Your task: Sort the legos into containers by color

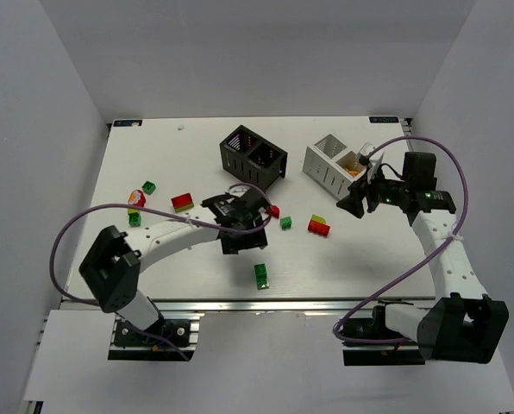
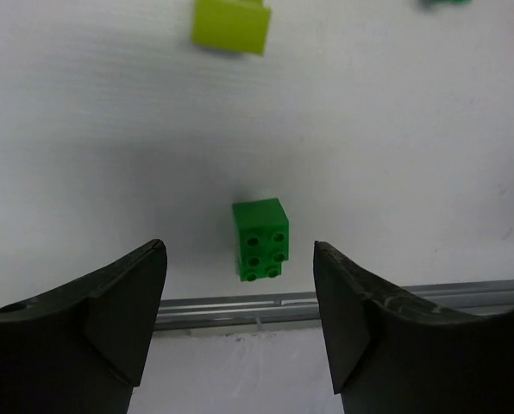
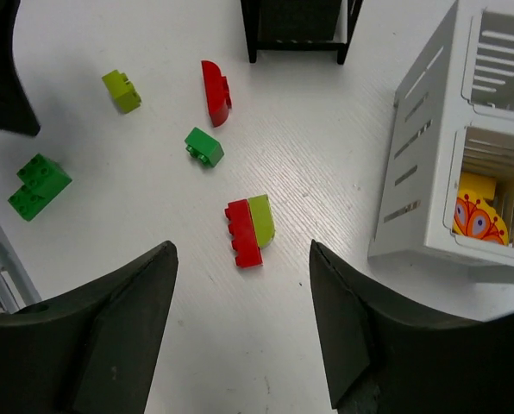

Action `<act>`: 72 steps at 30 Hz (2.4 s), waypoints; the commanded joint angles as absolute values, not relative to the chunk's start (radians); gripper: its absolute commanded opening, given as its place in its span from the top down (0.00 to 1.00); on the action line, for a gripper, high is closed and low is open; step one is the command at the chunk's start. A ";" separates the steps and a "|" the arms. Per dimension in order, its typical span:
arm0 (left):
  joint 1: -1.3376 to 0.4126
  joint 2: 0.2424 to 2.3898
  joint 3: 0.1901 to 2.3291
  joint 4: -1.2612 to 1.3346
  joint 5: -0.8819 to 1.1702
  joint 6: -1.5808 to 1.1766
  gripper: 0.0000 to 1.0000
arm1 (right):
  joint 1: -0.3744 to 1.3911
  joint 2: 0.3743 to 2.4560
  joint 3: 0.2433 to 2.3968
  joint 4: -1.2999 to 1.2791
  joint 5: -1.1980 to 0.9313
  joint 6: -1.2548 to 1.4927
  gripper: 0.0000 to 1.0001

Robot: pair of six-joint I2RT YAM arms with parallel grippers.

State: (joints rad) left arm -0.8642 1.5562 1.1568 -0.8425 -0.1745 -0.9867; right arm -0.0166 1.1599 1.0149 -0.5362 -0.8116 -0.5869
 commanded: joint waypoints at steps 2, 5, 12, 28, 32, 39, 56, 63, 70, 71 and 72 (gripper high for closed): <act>-0.951 1.623 1.236 -0.903 -0.156 -1.052 0.22 | -0.014 1.124 0.982 -0.472 -0.744 -0.502 0.32; -0.988 1.664 1.259 -0.922 -0.176 -1.068 0.23 | -0.014 1.114 0.970 -0.459 -0.747 -0.486 0.32; -1.038 1.709 1.253 -0.913 -0.190 -1.101 0.26 | -0.014 1.109 0.957 -0.453 -0.752 -0.477 0.32; -1.058 1.822 1.290 -0.894 -0.233 -1.094 0.45 | -0.014 1.100 0.960 -0.479 -0.750 -0.492 0.32; -1.060 1.818 1.293 -0.891 -0.230 -1.089 0.66 | -0.014 1.098 0.965 -0.491 -0.750 -0.500 0.32; -1.068 1.726 1.275 -0.870 -0.242 -1.074 0.88 | -0.014 1.101 0.960 -0.544 -0.778 -0.518 0.32; -1.063 1.118 0.721 0.270 0.026 -0.796 0.90 | 0.152 1.232 0.969 -0.589 -1.336 -0.181 0.21; -1.063 1.101 0.638 0.508 0.080 -0.733 0.91 | 0.238 1.235 0.982 -0.529 -1.371 -0.141 0.11; -1.062 1.091 0.621 0.586 0.089 -0.712 0.91 | 0.248 1.235 0.991 -0.621 -1.474 -0.285 0.11; -1.060 1.091 0.620 0.594 0.089 -0.712 0.91 | 0.249 1.236 0.992 -0.644 -1.485 -0.317 0.11; -1.058 1.091 0.618 0.601 0.089 -0.715 0.91 | 0.249 1.242 0.997 -0.666 -1.506 -0.346 0.11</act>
State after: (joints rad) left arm -1.0622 1.1278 0.6277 0.5117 0.0681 -0.7361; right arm 0.2428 1.2430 0.9485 -0.5930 -1.3998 -0.2283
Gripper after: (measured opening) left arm 0.455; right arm 0.894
